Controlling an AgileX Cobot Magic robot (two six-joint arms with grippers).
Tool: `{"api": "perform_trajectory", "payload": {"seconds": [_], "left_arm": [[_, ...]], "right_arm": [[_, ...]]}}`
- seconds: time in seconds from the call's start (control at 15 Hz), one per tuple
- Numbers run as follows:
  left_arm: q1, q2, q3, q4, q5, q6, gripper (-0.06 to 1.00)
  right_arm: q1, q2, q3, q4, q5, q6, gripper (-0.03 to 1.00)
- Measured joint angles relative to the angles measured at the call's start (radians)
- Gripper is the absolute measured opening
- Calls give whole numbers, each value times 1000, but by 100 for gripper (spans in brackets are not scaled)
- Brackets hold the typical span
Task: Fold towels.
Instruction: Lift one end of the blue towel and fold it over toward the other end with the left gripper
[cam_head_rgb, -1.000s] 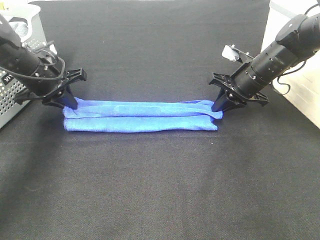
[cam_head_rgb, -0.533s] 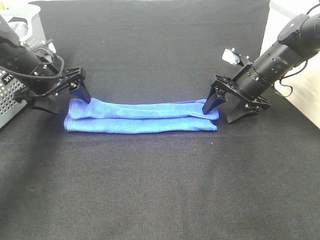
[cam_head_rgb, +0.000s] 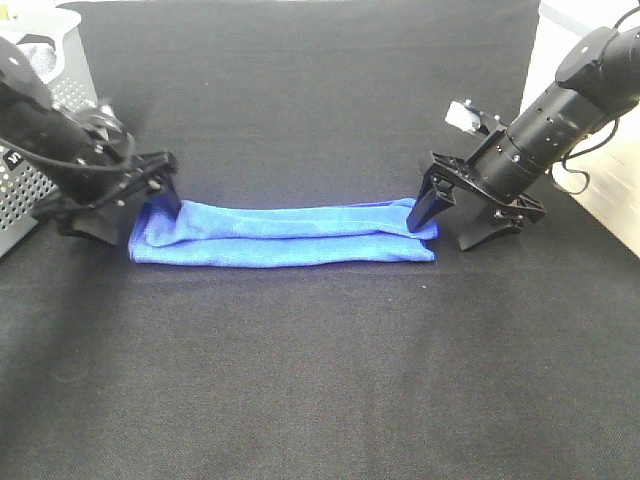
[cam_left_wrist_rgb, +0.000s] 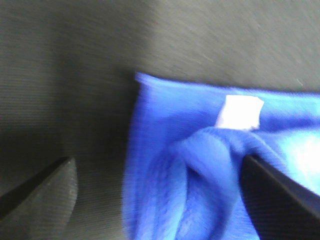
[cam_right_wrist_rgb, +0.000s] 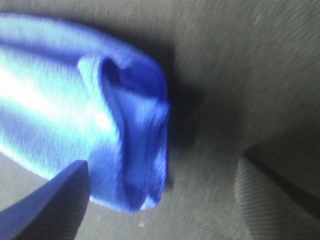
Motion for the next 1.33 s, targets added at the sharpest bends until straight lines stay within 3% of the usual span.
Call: {"api": "perform_trajectory", "payload": {"seconds": [0.2, 0.33, 0.53, 0.6, 0.87, 1.13, 1.33], "left_arm": [[-8, 24, -6, -22, -17, 18, 73], [-8, 32, -6, -29, -38, 20, 53], [-9, 44, -6, -39, -62, 21, 12], [-11, 44, -6, -40, -69, 21, 5], [14, 16, -6, -34, -71, 21, 4], [84, -103, -6, 76, -23, -30, 4], [59, -204, -6, 105, 24, -77, 4]], "right_arm": [[0, 0, 0, 0, -9, 1, 75], [0, 0, 0, 0, -15, 1, 75], [0, 0, 0, 0, -17, 1, 75], [0, 0, 0, 0, -17, 1, 75], [-1, 0, 0, 0, -13, 1, 75], [-1, 0, 0, 0, 7, 22, 75], [-1, 0, 0, 0, 18, 26, 75]]}}
